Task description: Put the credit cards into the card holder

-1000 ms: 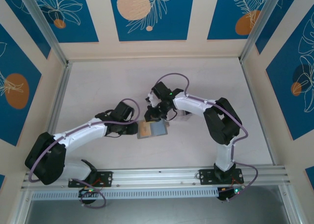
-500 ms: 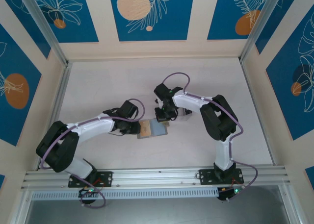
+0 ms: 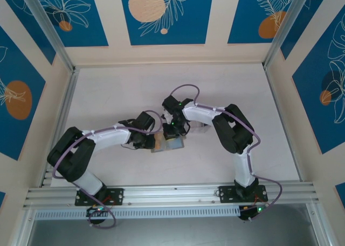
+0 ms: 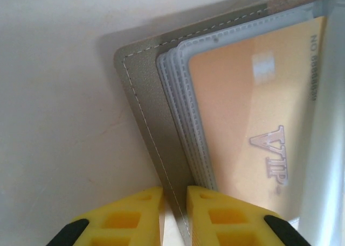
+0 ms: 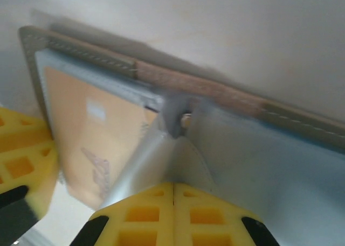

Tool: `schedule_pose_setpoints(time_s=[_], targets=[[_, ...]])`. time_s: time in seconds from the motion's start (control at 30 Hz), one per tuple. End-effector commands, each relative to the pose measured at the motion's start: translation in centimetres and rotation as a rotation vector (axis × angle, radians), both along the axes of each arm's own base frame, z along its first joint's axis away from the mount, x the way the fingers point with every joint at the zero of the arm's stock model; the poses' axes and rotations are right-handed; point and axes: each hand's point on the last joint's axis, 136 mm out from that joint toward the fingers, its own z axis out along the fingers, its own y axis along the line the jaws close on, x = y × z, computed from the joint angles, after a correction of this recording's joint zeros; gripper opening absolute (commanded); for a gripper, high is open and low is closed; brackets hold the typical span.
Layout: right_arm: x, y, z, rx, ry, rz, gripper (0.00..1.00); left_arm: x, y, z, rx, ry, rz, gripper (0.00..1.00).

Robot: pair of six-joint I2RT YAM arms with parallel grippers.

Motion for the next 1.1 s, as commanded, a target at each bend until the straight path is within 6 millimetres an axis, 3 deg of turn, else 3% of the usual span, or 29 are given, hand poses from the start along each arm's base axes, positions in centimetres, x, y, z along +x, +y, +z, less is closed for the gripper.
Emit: schedule_pose_setpoints(time_s=[0.0, 0.27, 0.53, 0.73, 1.07], targets=[[-1.7, 1.7, -0.4, 0.123, 0.134, -0.008, 0.02, -1.0, -0.9, -1.0, -0.005, 0.006, -0.060, 0.18], [-0.8, 1.0, -2.0, 0.123, 0.194, -0.093, 0.06, -1.2, -1.1, 4.1, -0.068, -0.135, -0.120, 0.36], [-0.9, 0.8, -2.4, 0.107, 0.210, -0.098, 0.08, -2.4, -4.1, 6.9, -0.031, -0.267, -0.304, 0.47], [-0.9, 0.8, -2.4, 0.106, 0.212, -0.093, 0.09, -2.0, -5.3, 6.1, 0.060, -0.285, -0.342, 0.54], [-0.8, 0.7, -2.2, 0.104, 0.212, -0.088, 0.09, -1.6, -4.3, 3.0, 0.202, -0.293, -0.359, 0.54]])
